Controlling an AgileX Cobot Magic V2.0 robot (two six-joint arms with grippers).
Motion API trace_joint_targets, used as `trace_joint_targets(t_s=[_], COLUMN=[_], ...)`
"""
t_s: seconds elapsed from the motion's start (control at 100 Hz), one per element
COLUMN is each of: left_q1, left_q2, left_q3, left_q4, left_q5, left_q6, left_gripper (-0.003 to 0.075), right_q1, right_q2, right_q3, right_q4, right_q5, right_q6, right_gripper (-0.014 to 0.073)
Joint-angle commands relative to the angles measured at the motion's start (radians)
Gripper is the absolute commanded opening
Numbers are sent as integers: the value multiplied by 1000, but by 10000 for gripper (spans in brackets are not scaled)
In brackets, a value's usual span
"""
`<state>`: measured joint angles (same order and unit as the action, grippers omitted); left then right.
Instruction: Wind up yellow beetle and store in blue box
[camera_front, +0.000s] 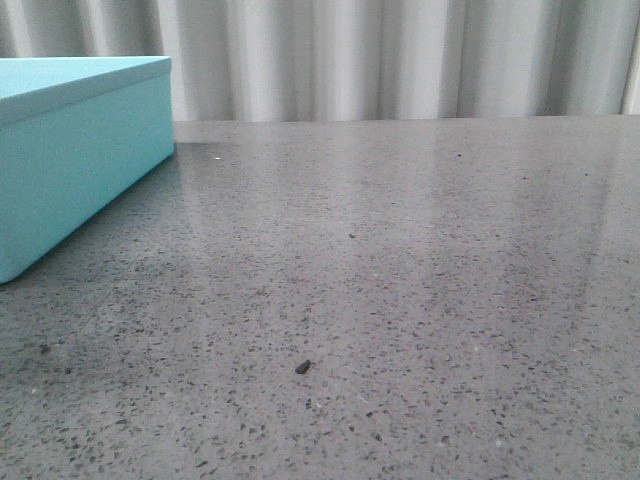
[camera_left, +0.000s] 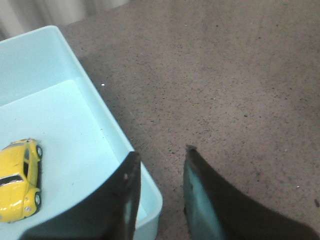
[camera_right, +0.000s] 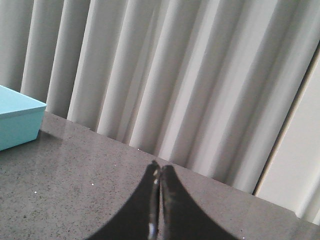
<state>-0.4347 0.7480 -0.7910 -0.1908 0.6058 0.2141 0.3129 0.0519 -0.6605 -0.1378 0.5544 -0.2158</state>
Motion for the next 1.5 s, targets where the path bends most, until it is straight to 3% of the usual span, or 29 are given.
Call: trace_joint_targets(t_s=[0.0,0.22,0.4,0.65,1.49], left_q1=[-5,-5,-5,-5,-5], left_q2=[-108,-265,-333,-453,-463], left_q3=[96,300,379,453,483], left_q4=[-6,-6,8,83,68], left_q5=[-181,-221,-259,-336,-363], left_q6=[-1,-1,11,11,11], left_gripper=[185,176,-21,-21,-21], right_q1=[1,1,1,1,1], right_q2=[18,18,18,18,18], right_q3=[-19,15,129,303,330], right_q4=[-18,-18,-18,-30,-30], right_q5=[-90,-115,-251,-451,-474], right_q6=[-8,-8,-7,-7,-7], right_gripper=[-41,-41,-41,-41,-41])
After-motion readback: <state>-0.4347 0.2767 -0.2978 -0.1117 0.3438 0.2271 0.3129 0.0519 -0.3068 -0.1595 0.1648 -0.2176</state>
